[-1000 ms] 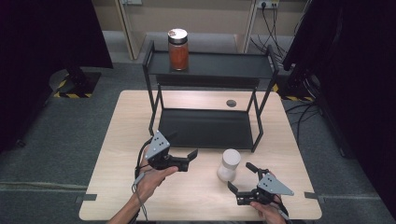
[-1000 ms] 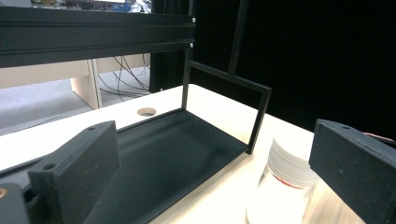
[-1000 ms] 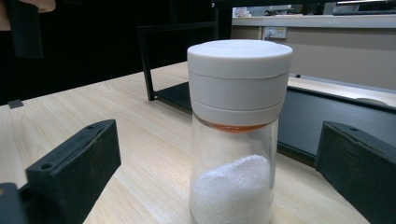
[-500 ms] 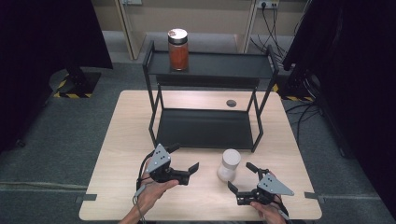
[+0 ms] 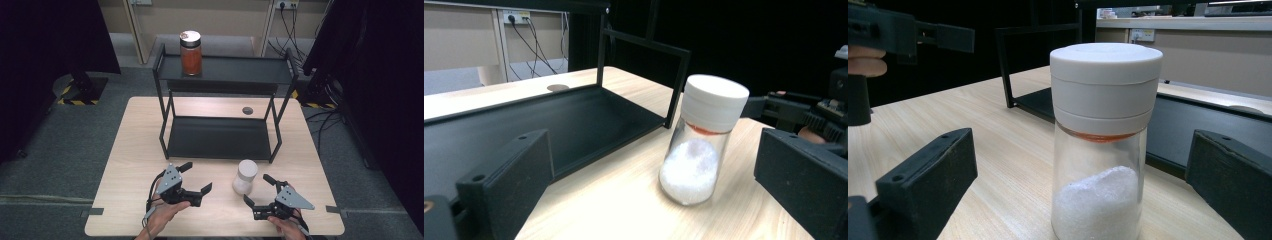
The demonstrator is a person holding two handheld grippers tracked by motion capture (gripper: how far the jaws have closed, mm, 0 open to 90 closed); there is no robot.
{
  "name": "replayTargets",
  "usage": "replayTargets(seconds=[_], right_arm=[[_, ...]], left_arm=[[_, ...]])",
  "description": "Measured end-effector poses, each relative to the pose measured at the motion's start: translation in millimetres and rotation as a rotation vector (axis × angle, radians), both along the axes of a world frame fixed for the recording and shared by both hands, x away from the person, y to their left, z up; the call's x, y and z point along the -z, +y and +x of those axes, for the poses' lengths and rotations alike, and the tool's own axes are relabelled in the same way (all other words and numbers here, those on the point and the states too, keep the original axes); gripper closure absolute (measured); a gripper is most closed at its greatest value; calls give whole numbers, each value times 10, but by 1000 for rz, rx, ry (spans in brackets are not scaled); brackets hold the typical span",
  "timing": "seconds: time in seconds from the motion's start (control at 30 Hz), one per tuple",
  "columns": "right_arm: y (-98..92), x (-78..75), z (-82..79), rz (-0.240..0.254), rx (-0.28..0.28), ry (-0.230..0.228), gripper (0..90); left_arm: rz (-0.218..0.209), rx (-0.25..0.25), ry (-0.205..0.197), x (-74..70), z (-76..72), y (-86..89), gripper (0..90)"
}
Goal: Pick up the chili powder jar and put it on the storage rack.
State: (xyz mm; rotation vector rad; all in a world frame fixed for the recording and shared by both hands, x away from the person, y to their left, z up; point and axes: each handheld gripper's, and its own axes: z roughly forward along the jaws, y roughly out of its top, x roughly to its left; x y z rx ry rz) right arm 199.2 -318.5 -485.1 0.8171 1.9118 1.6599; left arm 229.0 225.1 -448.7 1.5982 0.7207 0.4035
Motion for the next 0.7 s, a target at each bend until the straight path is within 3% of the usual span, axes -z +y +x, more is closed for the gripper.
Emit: replayTargets(seconds=[0.7], right_arm=[[-8,12,0,6,1,-5,4]], left_arm=[[15,1,-20,259,-169,-18,20]])
